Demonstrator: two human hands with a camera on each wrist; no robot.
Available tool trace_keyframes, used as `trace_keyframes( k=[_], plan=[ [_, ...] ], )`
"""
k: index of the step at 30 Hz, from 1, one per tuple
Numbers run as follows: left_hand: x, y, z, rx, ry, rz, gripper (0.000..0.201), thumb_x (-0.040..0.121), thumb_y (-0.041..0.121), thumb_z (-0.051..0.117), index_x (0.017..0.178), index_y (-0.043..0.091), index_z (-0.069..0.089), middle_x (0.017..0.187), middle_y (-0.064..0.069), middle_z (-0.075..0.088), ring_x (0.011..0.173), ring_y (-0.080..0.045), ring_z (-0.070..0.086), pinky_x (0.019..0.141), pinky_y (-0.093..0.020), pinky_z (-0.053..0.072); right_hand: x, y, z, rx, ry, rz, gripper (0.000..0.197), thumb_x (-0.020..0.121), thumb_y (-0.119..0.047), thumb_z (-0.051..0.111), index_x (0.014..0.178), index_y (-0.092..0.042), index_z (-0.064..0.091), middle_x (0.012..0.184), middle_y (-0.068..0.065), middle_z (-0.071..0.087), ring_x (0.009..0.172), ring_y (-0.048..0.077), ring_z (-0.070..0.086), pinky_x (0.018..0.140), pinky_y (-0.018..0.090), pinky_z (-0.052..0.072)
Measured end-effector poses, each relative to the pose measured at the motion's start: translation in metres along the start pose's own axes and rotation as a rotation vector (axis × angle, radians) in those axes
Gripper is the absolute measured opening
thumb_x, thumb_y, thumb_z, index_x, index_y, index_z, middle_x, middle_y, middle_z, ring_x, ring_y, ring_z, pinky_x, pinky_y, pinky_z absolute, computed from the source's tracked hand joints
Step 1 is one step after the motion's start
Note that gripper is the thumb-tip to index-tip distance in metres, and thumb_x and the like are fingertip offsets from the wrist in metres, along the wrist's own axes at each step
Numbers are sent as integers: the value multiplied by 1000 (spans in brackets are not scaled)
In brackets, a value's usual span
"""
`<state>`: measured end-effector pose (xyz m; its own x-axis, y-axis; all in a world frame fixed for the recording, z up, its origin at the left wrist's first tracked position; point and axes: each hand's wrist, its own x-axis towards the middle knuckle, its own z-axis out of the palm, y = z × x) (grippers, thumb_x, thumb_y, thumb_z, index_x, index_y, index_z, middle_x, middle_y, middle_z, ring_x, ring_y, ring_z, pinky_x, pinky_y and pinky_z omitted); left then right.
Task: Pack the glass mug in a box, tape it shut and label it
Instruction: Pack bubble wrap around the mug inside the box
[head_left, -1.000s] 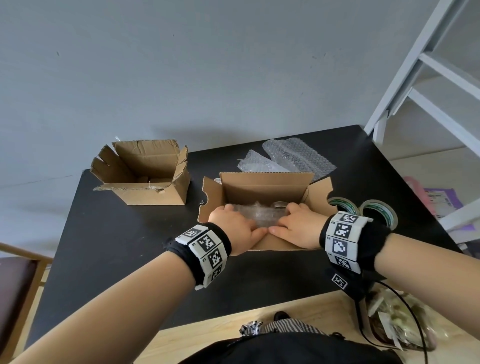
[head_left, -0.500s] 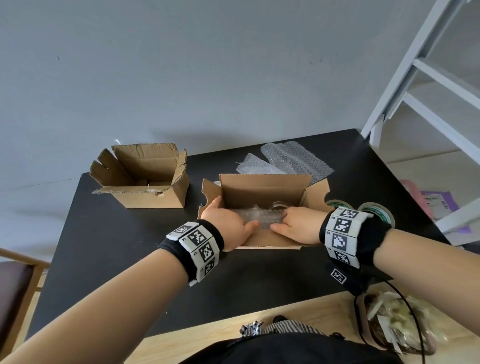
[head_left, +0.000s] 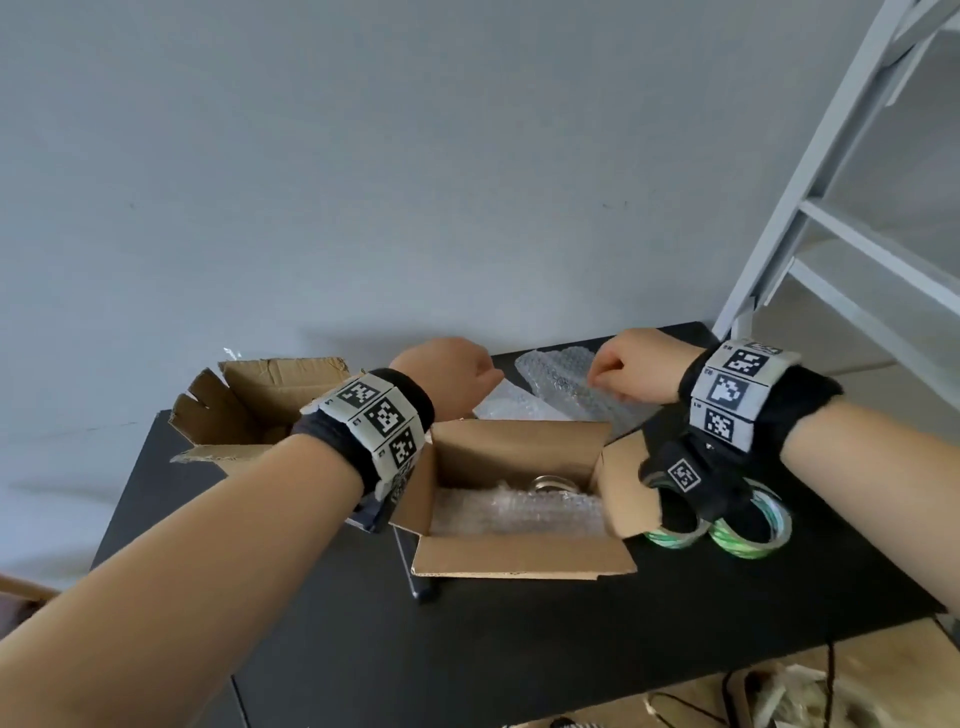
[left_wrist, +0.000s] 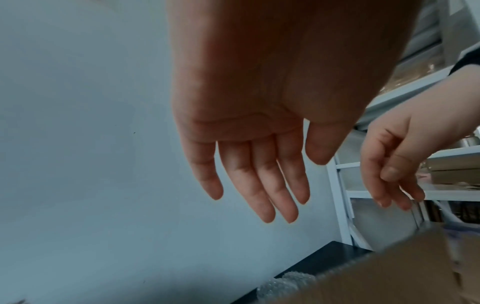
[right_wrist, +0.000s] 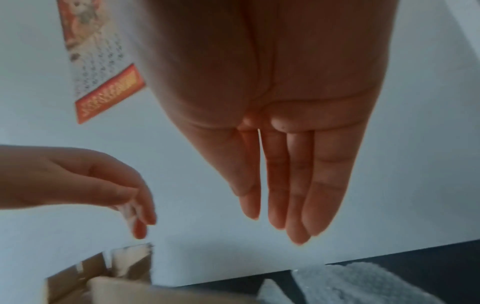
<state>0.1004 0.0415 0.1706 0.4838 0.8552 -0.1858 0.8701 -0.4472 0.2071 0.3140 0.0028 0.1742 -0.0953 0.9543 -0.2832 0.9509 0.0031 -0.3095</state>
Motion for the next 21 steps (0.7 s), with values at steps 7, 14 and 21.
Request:
trace_keyframes(
  k=[7, 14, 21],
  plan=[
    [67, 19, -6, 21, -152, 1, 35, 98, 29, 40, 115, 9, 63, 120, -8, 61, 110, -22, 54, 89, -30, 40, 59, 63, 10, -76, -142, 88, 30, 95, -15, 45, 116, -12, 66, 126, 1, 62, 115, 18, 56, 96, 24, 41],
    [119, 26, 4, 81, -249, -73, 37, 99, 30, 38, 123, 11, 60, 126, -7, 59, 115, -22, 53, 95, -32, 41, 112, 101, 71, -75, -392, 65, 35, 97, -18, 43, 129, -18, 57, 140, 2, 49, 127, 20, 47, 105, 27, 34],
    [134, 22, 12, 46, -273, -114, 36, 99, 29, 39, 122, 11, 59, 125, -6, 60, 115, -21, 53, 94, -30, 40, 138, 108, 95, -197, -400, 114, 28, 95, -18, 45, 109, -2, 63, 110, 12, 64, 94, 26, 60, 86, 29, 44]
  ],
)
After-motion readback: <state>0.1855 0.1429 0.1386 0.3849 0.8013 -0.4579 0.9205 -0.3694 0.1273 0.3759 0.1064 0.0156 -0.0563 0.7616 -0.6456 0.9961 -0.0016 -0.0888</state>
